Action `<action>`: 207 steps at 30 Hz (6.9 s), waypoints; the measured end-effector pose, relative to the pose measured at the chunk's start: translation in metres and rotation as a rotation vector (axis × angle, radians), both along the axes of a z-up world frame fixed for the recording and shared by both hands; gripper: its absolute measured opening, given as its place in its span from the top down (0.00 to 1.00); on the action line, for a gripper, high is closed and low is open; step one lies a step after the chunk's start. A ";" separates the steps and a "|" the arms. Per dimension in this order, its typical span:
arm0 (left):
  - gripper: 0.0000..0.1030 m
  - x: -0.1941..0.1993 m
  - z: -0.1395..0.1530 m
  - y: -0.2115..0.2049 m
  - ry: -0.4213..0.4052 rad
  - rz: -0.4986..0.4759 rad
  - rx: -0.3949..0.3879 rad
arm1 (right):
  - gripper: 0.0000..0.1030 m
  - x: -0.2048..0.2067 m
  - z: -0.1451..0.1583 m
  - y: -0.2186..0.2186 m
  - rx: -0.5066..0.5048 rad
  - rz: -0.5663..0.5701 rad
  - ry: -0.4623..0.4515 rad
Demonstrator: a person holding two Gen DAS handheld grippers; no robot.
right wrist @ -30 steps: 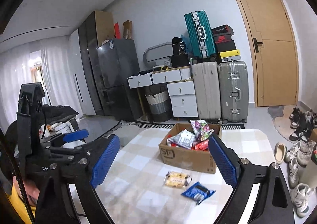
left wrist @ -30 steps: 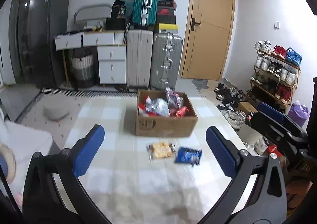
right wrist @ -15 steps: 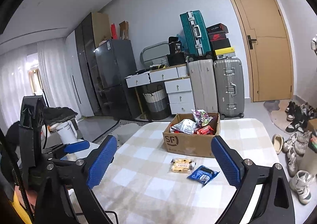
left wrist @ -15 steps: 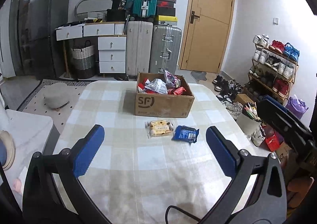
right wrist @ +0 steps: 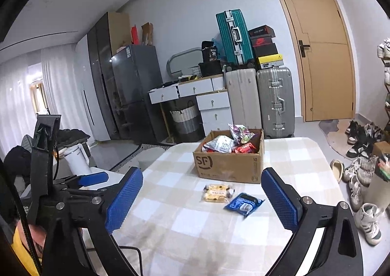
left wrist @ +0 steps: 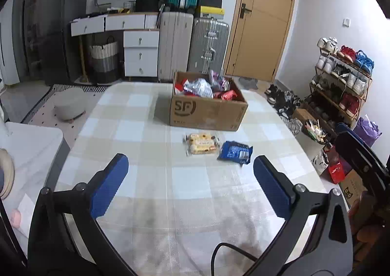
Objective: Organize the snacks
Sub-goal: 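Withdraw both tools from the box back over the remaining snacks, then grasp the blue pack with the right tool while the left tool grasps the cracker pack, then lift both held snacks and carry them over the cardboard box, then lower both snacks into the box and open both tools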
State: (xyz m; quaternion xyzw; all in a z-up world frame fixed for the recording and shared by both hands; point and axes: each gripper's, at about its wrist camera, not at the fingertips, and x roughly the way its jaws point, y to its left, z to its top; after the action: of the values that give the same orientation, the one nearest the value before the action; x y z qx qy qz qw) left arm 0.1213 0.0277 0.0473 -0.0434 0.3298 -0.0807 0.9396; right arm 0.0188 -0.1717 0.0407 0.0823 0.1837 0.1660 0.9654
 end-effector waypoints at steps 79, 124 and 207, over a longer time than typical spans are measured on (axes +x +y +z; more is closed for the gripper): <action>0.01 0.235 -0.172 -0.077 0.360 -0.010 0.138 | 0.57 0.201 -0.164 -0.050 -0.187 0.065 0.321; 0.40 0.173 -0.116 -0.071 0.229 -0.025 0.111 | 0.56 0.195 -0.149 -0.060 -0.098 0.038 0.273; 0.39 0.406 -0.029 -0.027 0.151 -0.178 -0.028 | 0.56 0.337 -0.060 -0.020 -0.045 0.083 0.254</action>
State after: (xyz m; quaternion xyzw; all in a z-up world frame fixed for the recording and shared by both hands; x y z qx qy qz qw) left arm 0.5270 0.0004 0.0179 -0.0328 0.4008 -0.1648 0.9006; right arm 0.3556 -0.1920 -0.0193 0.0733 0.3111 0.1896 0.9284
